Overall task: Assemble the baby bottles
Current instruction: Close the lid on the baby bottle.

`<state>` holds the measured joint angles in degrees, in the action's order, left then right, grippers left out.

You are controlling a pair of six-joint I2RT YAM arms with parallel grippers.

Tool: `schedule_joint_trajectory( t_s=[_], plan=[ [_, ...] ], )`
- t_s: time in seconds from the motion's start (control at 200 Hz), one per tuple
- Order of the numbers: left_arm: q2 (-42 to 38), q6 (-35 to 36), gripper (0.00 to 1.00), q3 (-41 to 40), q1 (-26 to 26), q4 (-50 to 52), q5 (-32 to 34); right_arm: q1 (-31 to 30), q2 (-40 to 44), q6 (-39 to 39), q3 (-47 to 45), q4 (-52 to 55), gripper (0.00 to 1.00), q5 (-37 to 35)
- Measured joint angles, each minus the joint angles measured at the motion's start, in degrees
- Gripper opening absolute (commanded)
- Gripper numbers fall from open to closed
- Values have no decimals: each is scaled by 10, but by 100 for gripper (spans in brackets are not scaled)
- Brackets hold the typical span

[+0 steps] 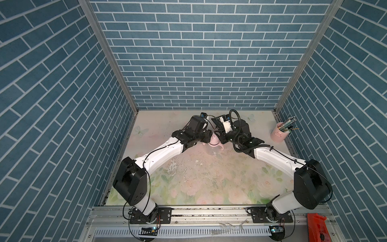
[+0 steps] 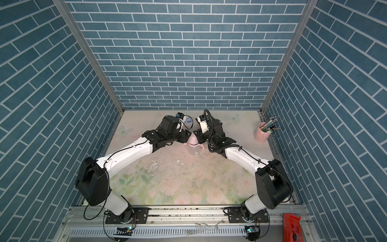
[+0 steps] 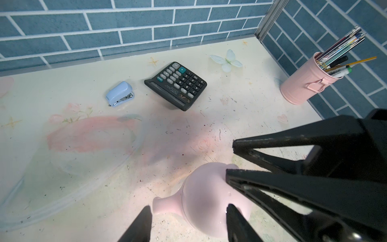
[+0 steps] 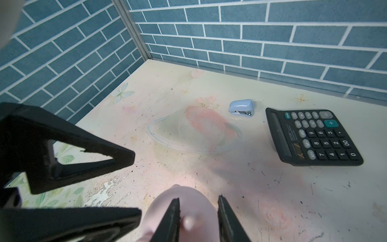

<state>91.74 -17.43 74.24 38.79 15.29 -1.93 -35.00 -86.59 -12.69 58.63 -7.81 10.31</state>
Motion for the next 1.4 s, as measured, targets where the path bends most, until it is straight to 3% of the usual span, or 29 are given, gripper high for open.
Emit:
schedule_joint_trajectory(
  t_s=[0.525,1.055,1.395],
  plan=[
    [11,-28,56,-15,25,-37,39,-35,0,-24,-38,-75,29,-53],
    [17,-46,46,-42,34,-101,56,-45,2,-71,-100,-184,24,-90],
    [15,-53,44,-65,42,-139,67,-50,2,-94,-125,-225,23,-108]
  ],
)
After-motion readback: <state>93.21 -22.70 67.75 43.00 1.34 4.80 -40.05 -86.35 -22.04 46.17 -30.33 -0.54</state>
